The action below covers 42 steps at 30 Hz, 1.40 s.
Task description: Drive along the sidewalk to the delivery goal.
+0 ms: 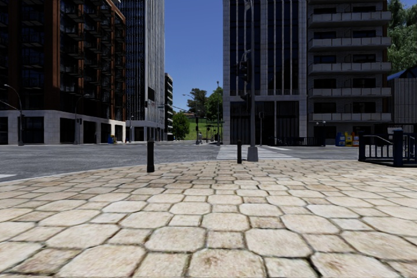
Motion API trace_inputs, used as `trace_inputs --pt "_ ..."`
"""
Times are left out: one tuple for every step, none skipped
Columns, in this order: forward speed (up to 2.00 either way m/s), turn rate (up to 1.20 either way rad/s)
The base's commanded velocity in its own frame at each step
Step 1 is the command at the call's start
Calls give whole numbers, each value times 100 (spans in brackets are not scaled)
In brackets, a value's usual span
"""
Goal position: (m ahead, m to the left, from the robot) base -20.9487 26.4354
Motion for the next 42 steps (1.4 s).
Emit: trace_inputs --pt "200 0" --pt "200 0" --pt "200 0" --pt "200 0" --pt "200 0" --pt "200 0" --pt "200 0" --pt "200 0" --pt "200 13" --pt "200 34" --pt "200 34" --pt "200 55" --pt "200 71" --pt "200 82" --pt "200 85" --pt "200 85" --pt "200 85" --pt "200 86" --pt "200 86" --pt "200 86" --pt "200 86" --pt "200 86" --pt "200 86" --pt "200 86" --pt "200 86" --pt "200 86" --pt "200 86" --pt "200 86" --pt "200 86" --pt "200 86" --pt "200 86" --pt "200 85" --pt "200 79" --pt "200 79" --pt "200 76" --pt "200 76" --pt "200 75" --pt "200 70" --pt "200 70" --pt "200 69" --pt "200 68" --pt "200 68"
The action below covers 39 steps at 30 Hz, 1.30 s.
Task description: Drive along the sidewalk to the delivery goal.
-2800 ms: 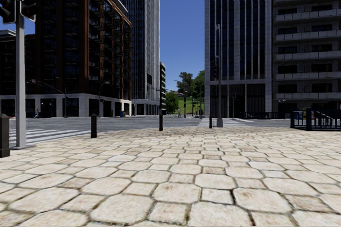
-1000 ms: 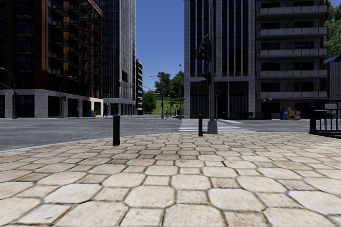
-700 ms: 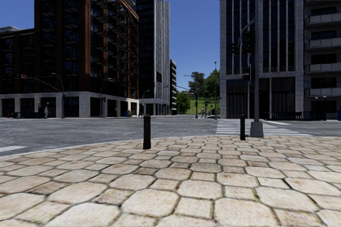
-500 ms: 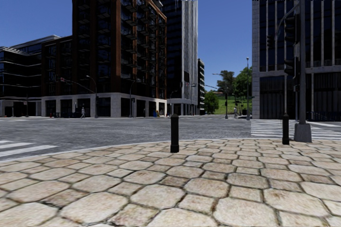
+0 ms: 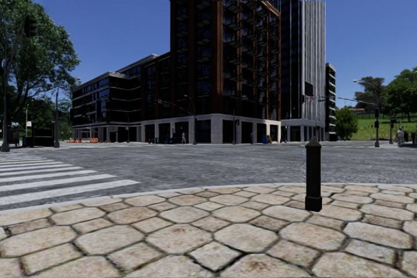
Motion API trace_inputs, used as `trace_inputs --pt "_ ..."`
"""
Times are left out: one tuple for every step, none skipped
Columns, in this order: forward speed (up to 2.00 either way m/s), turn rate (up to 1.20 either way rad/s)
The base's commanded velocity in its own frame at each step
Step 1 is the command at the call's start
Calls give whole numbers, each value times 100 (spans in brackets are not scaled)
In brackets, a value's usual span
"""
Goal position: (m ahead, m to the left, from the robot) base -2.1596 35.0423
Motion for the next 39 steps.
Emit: trace_inputs --pt "200 74" --pt "200 85" --pt "200 85" --pt "200 92" --pt "200 94" --pt "200 95" --pt "200 95" --pt "200 95" --pt "200 95" --pt "200 95" --pt "200 95" --pt "200 95" --pt "200 95" --pt "200 95" --pt "200 95" --pt "200 95" --pt "200 91" --pt "200 91" --pt "200 75" --pt "200 65" --pt "200 63" --pt "200 50" --pt "200 50" --pt "200 26" --pt "200 6" --pt "200 2" --pt "200 0" --pt "200 0" --pt "200 0" --pt "200 0" --pt "200 0" --pt "200 0" --pt "200 0" --pt "200 0" --pt "200 0" --pt "200 0" --pt "200 0" --pt "200 0" --pt "200 0"
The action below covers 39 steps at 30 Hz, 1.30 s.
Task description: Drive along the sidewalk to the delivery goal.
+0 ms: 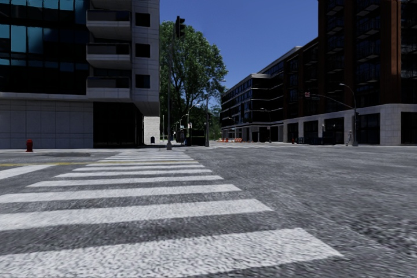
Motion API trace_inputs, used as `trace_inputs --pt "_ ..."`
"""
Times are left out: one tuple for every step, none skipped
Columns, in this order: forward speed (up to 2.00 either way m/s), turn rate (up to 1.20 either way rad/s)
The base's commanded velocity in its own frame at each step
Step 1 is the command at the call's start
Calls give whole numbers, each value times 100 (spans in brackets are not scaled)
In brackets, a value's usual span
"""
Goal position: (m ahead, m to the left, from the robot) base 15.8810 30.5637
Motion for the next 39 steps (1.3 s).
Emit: trace_inputs --pt "200 9" --pt "200 59" --pt "200 74" --pt "200 74" --pt "200 102" --pt "200 120" --pt "200 120" --pt "200 120" --pt "200 84" --pt "200 84" --pt "200 56" --pt "200 46" --pt "200 43" --pt "200 42" --pt "200 39" --pt "200 39" --pt "200 37" --pt "200 37" --pt "200 37" --pt "200 37" --pt "200 37" --pt "200 37" --pt "200 37" --pt "200 37" --pt "200 37" --pt "200 36" --pt "200 36" --pt "200 36" --pt "200 36" --pt "200 36" --pt "200 36" --pt "200 36" --pt "200 36" --pt "200 36" --pt "200 36" --pt "200 36" --pt "200 36" --pt "200 36" --pt "200 36"
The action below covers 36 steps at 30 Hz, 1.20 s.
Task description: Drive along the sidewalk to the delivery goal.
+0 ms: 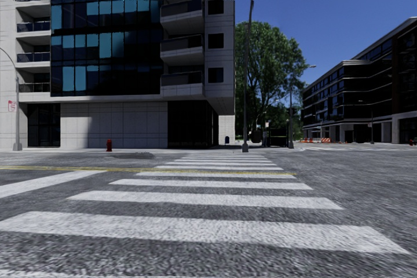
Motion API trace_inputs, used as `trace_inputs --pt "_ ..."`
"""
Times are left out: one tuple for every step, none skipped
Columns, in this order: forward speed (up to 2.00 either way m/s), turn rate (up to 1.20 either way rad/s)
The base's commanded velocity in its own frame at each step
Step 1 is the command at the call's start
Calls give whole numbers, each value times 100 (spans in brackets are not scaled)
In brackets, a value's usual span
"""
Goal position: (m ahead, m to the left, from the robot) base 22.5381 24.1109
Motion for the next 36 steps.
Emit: trace_inputs --pt "200 36" --pt "200 36" --pt "200 36" --pt "200 36" --pt "200 36" --pt "200 36" --pt "200 36" --pt "200 36" --pt "200 36" --pt "200 36" --pt "200 36" --pt "200 28" --pt "200 28" --pt "200 25" --pt "200 23" --pt "200 22" --pt "200 21" --pt "200 21" --pt "200 20" --pt "200 19" --pt "200 18" --pt "200 13" --pt "200 13" --pt "200 8" --pt "200 3" --pt "200 1" --pt "200 0" --pt "200 0" --pt "200 0" --pt "200 0" --pt "200 0" --pt "200 0" --pt "200 0" --pt "200 0" --pt "200 0" --pt "200 0"
